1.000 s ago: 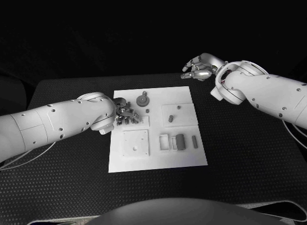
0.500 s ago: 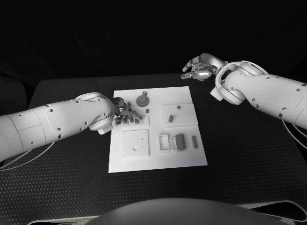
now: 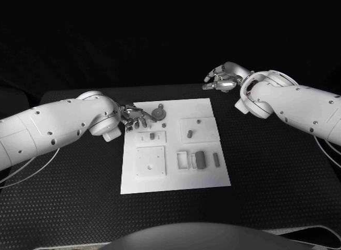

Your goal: Assemble the parts on the task board

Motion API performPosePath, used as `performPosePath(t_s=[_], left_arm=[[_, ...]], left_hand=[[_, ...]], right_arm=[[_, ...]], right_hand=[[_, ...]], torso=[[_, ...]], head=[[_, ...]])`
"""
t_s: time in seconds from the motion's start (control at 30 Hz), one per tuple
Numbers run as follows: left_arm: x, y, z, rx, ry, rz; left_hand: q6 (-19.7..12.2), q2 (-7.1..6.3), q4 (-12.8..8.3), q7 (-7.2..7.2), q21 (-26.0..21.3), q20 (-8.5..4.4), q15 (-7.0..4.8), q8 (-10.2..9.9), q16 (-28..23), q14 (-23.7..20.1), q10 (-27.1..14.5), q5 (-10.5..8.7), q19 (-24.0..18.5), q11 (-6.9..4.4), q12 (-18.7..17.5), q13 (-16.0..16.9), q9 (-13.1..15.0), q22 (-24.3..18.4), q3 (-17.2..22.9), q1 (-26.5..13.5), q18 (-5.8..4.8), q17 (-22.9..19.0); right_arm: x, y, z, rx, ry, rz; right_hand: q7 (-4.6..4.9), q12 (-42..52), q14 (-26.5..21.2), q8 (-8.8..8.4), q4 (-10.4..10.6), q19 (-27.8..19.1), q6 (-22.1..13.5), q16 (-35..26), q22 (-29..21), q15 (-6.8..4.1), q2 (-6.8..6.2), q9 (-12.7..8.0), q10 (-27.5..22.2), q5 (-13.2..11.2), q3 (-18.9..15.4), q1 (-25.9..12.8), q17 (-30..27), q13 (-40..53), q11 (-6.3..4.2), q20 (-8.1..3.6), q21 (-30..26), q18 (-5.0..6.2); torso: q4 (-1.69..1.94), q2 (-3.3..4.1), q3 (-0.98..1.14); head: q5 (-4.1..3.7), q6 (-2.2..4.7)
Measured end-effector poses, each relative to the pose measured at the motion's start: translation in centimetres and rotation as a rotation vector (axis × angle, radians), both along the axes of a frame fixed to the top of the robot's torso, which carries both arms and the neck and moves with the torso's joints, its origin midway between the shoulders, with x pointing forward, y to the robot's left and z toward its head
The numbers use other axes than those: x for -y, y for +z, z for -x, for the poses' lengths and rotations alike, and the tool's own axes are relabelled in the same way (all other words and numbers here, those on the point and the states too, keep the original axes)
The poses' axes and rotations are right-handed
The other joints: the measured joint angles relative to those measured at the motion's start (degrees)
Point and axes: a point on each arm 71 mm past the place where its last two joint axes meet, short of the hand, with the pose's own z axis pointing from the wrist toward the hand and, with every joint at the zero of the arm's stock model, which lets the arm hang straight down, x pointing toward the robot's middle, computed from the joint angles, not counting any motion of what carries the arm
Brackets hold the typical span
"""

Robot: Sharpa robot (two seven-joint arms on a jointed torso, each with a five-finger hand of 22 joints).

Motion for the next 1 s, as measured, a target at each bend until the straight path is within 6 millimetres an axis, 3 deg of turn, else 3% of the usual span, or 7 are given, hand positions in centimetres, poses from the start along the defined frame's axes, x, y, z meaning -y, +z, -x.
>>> performPosePath(t_s=[0.1, 0.23, 0.4, 0.63, 0.83, 1.0], left_arm=[[-0.5, 1.2, -0.8, -0.009, -0.005, 0.013], [-2.2, 2.4, -2.3, 0.0, 0.035, 0.016], [-3.4, 2.7, -3.5, 0.011, 0.066, 0.001], [-2.8, 3.3, -5.1, 0.058, 0.053, -0.068], [-1.8, 2.4, -6.2, 0.09, 0.022, -0.18], [-1.8, 1.6, -6.6, 0.107, 0.018, -0.228]], left_hand=[[-2.3, 0.71, 0.0, 1.04, -1.9, 0.65, 0.83, -1.5, -1.9, -2.5, -2.3, 0.0, -2.5, 1.19, -1.8, -0.9, -0.9, -0.4, 0.7, -0.2, 0.0, -0.8], [-7.4, 2.27, -0.1, 3.86, -6.9, 2.79, 3.5, -4.7, -7.8, -7.0, -7.1, 0.0, -7.1, 4.05, -7.1, -3.4, -3.1, -3.4, 1.8, 0.6, -0.1, -3.5], [-8.3, 2.62, -0.1, 4.76, -9.4, 3.64, 4.7, -5.3, -10.6, -7.1, -7.1, 0.0, -7.9, 4.92, -10.4, -4.8, -4.7, -5.4, 1.8, 1.3, -0.11, -4.6], [-9.2, 3.27, -0.1, 5.54, -11.0, 4.63, 5.77, -5.6, -11.8, -8.2, -7.9, 0.0, -8.9, 5.74, -12.4, -5.4, -5.7, -6.3, 1.8, 1.9, -0.11, -4.8], [-9.4, 3.28, 0.0, 5.67, -11.3, 4.95, 5.93, -5.6, -11.8, -8.8, -8.1, 0.0, -9.2, 5.94, -12.9, -5.5, -6.1, -6.4, 1.7, 1.9, -0.1, -4.8], [-9.6, 2.31, -0.1, 5.69, -11.9, 5.54, 6.43, -5.6, -12.3, -9.9, -9.0, 0.0, -9.8, 6.35, -13.6, -5.6, -6.5, -6.5, 1.5, 1.8, 0.01, -4.8]], right_arm=[[0.3, 0.0, -0.1, -0.001, -0.007, 0.001], [0.3, 0.0, -0.1, -0.001, -0.008, 0.0], [0.3, -0.1, -0.2, -0.002, -0.01, -0.001], [0.2, -0.2, -0.2, -0.004, -0.009, -0.002], [0.0, -0.2, -0.3, -0.004, -0.009, -0.003], [-0.2, -0.3, -0.3, -0.005, -0.005, -0.005]], right_hand=[[0.0, 0.0, 0.0, 0.0, 0.0, 0.0, 0.0, 0.0, 0.0, 0.0, 0.0, 0.0, 0.0, 0.0, 0.0, 0.0, 0.0, 0.0, 0.0, 0.0, 0.0, 0.0], [0.0, 0.0, 0.0, 0.0, 0.2, 0.0, 0.0, 0.0, 0.0, 0.0, 0.0, 0.0, 0.0, 0.0, 0.2, 0.0, 0.0, -0.1, 0.0, 0.0, 0.0, 0.0], [0.0, 0.0, 0.0, 0.0, 0.2, 0.0, 0.0, 0.0, 0.0, 0.0, 0.0, 0.0, 0.0, 0.0, 0.2, 0.0, 0.0, -0.1, 0.0, 0.0, 0.0, 0.0], [0.0, 0.0, 0.0, 0.0, 0.2, 0.0, 0.0, 0.0, 0.0, 0.0, 0.0, 0.0, 0.0, 0.0, 0.2, 0.0, 0.0, 0.0, 0.0, 0.0, 0.0, 0.0], [0.0, 0.0, 0.0, 0.0, 0.3, 0.0, 0.0, 0.0, 0.0, 0.0, 0.0, 0.0, 0.0, 0.0, 0.0, 0.0, 0.0, 0.0, 0.0, 0.0, 0.0, 0.0], [0.0, 0.0, 0.0, 0.0, 0.3, 0.0, 0.0, 0.0, 0.0, 0.0, 0.0, 0.0, 0.0, 0.0, 0.0, 0.0, 0.0, 0.0, 0.0, 0.0, 0.0, 0.0]], torso=[[0.05, -0.02, 0.0], [0.03, -0.02, 0.02], [-0.12, 0.06, 0.11], [-0.06, 0.12, 0.1], [-0.07, 0.17, 0.07], [-0.25, 0.2, -0.01]], head=[[0.05, 0.11], [0.24, 0.39], [0.29, 0.6], [0.25, 0.83], [0.42, 1.1], [0.62, 1.21]])
